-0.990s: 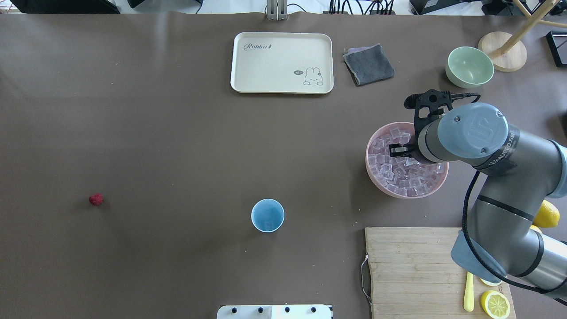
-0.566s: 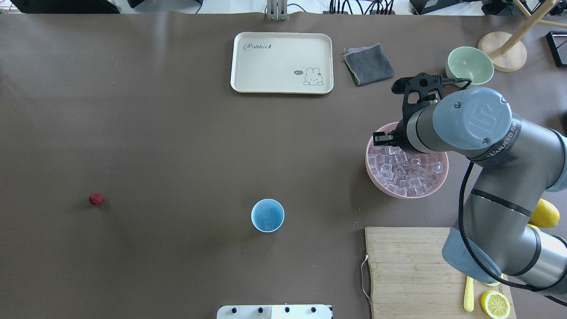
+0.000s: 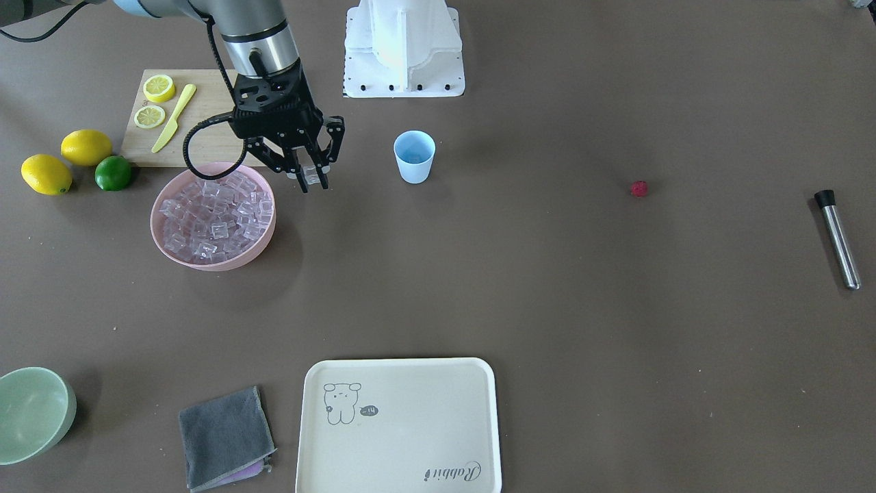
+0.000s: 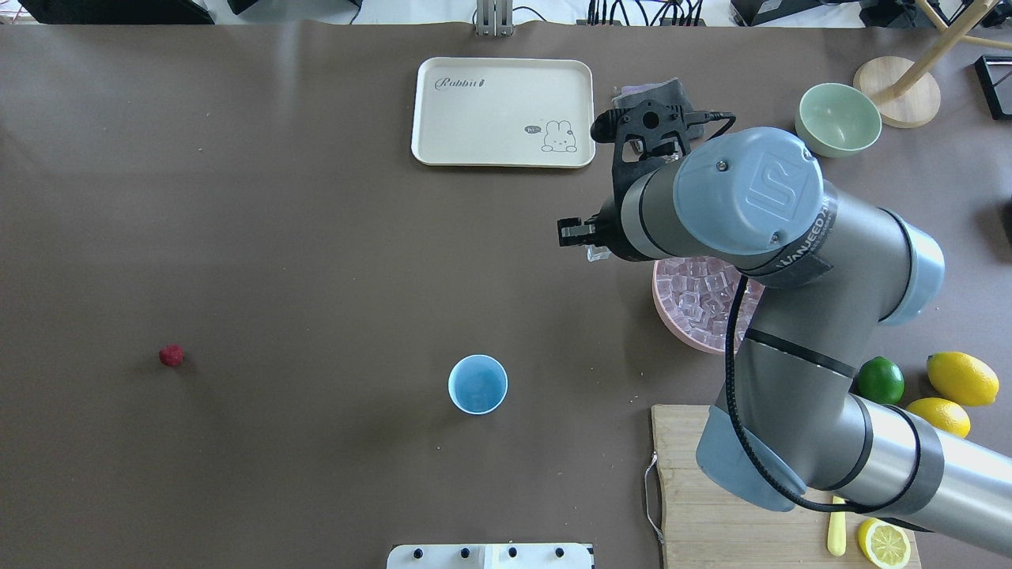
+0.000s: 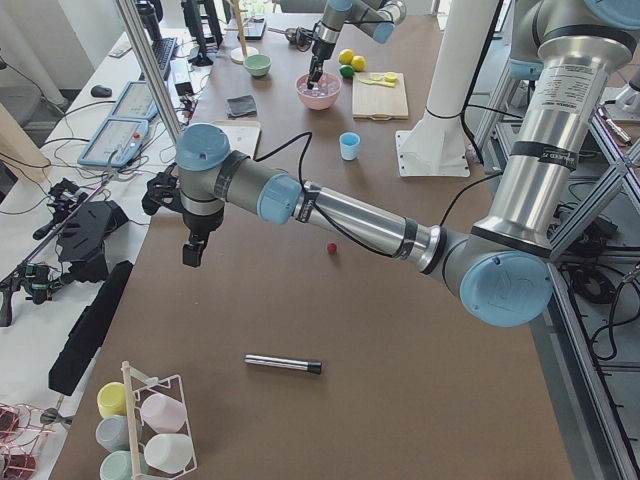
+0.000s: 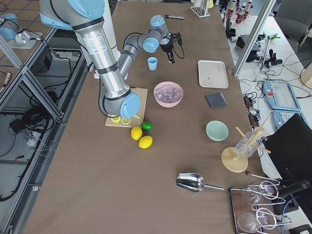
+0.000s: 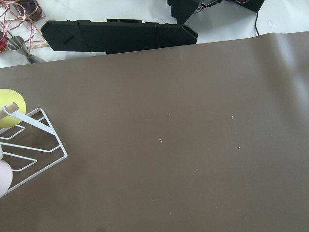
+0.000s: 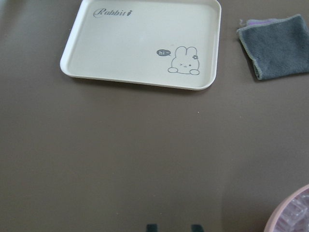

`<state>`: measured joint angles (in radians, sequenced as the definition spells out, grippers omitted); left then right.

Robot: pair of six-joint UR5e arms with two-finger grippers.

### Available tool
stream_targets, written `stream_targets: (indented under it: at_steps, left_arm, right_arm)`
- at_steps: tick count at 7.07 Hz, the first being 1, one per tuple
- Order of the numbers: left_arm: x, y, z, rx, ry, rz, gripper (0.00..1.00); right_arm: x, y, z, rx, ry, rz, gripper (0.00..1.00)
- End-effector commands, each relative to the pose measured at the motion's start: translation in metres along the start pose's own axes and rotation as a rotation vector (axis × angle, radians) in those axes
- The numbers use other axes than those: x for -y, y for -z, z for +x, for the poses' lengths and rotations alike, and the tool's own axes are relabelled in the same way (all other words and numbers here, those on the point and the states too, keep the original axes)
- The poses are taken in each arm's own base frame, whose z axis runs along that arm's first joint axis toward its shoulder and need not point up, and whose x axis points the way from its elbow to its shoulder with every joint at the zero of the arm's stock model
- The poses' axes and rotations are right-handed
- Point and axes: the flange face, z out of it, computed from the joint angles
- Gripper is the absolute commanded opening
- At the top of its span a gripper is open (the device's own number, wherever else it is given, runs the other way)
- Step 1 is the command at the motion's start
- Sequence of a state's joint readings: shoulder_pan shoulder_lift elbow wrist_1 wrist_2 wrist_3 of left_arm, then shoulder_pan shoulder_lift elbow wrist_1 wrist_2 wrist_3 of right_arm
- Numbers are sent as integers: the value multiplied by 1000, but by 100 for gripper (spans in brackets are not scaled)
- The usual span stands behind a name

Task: Mash ice and strawberries in cup
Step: 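Carry the ice cube with the right gripper over the blue cup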

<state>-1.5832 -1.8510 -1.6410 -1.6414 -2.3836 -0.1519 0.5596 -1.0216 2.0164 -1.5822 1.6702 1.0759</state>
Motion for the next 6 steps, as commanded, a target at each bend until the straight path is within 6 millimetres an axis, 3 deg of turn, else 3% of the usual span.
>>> stream_targets:
  at_steps: [1,3,6]
  left_arm:
    - [-1,-2,-2,0,4,-4,99]
    - [-1,-2,-2,0,4,-4,99]
    - [-1,-4,-5,1,9,-9,99]
  right_arm:
    - [-28,2,-47,50,50,-1,0]
    - [-58,-8,-79,118,97,5,0]
    - [-82,-35,-92,120,126,5,0]
